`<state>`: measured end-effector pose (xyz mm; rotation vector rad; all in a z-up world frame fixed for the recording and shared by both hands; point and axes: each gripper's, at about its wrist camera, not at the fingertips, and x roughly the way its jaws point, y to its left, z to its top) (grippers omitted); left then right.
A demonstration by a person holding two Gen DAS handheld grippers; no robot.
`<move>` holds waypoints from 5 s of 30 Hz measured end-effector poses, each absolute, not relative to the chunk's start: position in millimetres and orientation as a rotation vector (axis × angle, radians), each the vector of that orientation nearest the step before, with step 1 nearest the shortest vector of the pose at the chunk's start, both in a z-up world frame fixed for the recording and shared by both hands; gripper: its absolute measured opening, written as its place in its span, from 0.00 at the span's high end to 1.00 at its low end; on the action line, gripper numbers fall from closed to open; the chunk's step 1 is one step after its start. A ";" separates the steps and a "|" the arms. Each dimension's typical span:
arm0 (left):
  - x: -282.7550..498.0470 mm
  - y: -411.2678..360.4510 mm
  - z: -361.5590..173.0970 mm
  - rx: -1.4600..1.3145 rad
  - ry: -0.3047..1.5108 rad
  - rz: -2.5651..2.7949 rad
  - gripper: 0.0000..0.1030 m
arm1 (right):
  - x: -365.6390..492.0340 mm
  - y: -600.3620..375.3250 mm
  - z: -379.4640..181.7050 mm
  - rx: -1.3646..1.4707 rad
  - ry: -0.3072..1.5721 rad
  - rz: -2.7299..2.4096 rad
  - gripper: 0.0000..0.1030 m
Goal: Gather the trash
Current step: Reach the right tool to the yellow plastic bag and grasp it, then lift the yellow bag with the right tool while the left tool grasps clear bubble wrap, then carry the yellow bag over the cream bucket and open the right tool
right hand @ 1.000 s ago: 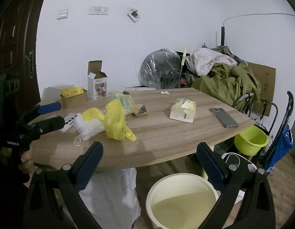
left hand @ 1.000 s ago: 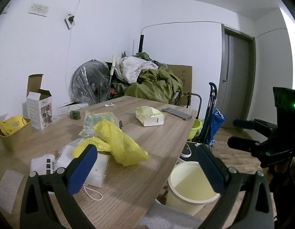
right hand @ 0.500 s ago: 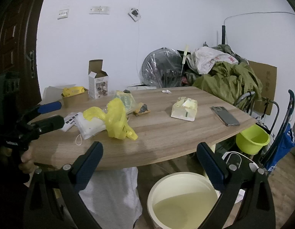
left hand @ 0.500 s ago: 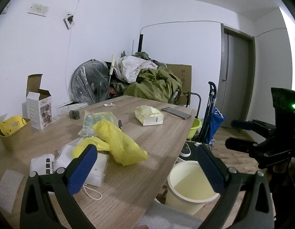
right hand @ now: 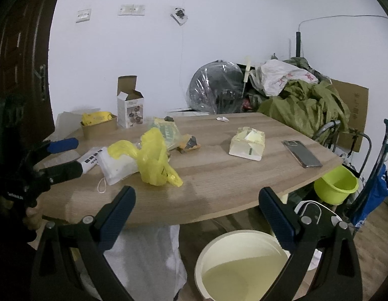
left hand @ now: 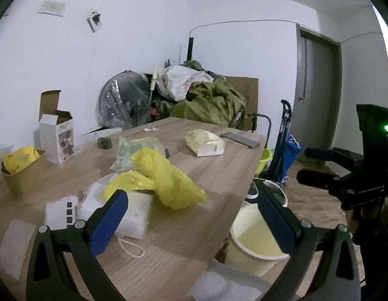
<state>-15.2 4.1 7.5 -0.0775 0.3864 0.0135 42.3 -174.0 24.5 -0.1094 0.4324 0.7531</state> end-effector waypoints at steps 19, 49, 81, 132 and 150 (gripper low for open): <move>-16.9 84.2 -21.3 -0.233 0.495 0.241 0.00 | 107.2 -73.0 -6.0 -0.156 0.523 0.915 0.05; -53.7 210.1 -27.6 -0.256 0.689 0.618 0.00 | 151.7 21.4 -45.6 -0.208 0.622 1.020 0.65; -52.3 231.6 -25.6 -0.180 0.738 0.622 0.91 | 121.9 -44.0 8.4 -0.038 0.415 0.979 0.75; 90.7 -1.1 4.0 0.002 0.570 -0.120 0.91 | 90.9 -239.1 -37.3 0.096 0.532 0.561 0.71; 137.4 -80.1 -25.2 0.035 0.660 -0.340 0.91 | 100.2 -271.1 -90.7 0.065 0.716 0.469 0.41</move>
